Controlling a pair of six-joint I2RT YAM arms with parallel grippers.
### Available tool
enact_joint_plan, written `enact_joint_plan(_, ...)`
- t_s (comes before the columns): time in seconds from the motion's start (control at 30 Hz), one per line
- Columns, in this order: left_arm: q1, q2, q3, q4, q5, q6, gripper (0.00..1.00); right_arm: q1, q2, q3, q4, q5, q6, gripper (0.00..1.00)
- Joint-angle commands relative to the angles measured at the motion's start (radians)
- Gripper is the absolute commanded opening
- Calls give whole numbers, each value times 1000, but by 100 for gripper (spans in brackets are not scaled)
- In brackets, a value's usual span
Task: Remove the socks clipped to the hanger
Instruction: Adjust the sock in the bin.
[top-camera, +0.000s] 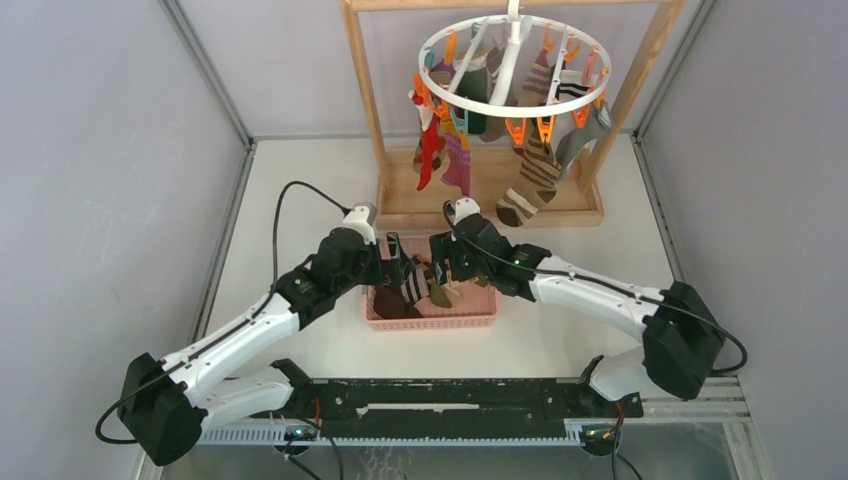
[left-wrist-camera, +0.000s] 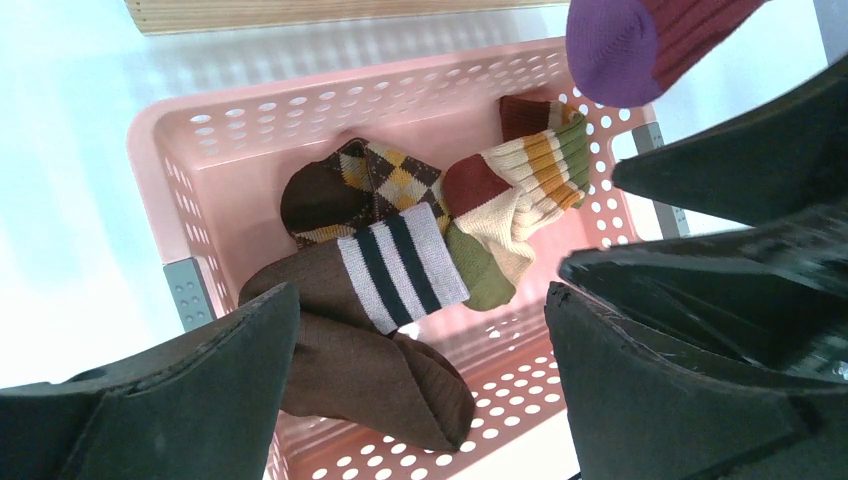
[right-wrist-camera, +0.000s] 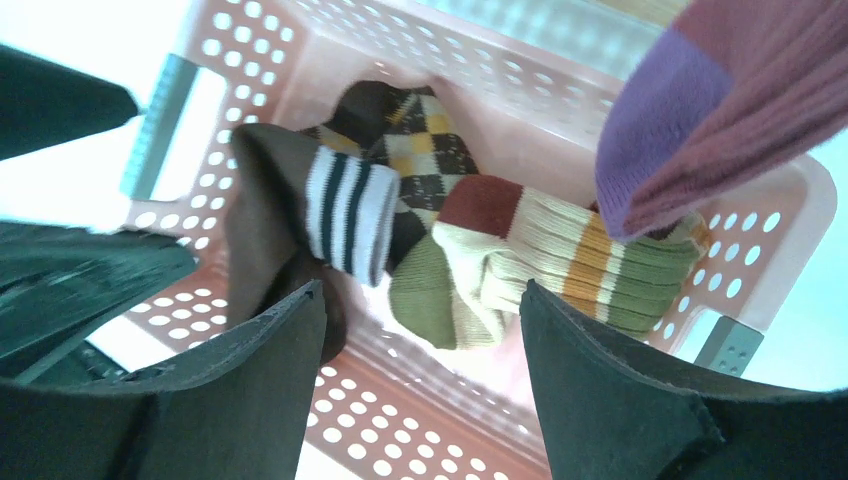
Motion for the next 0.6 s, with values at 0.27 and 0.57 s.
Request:
enact_joint_plan(0.27, 4, -29, 13, 19, -8, 16, 96, 20, -190, -7, 53, -46, -56, 79)
enact_joint_plan(0.57, 4, -49, 13, 18, -6, 16, 96, -84, -341, 2, 139, 118, -122, 79)
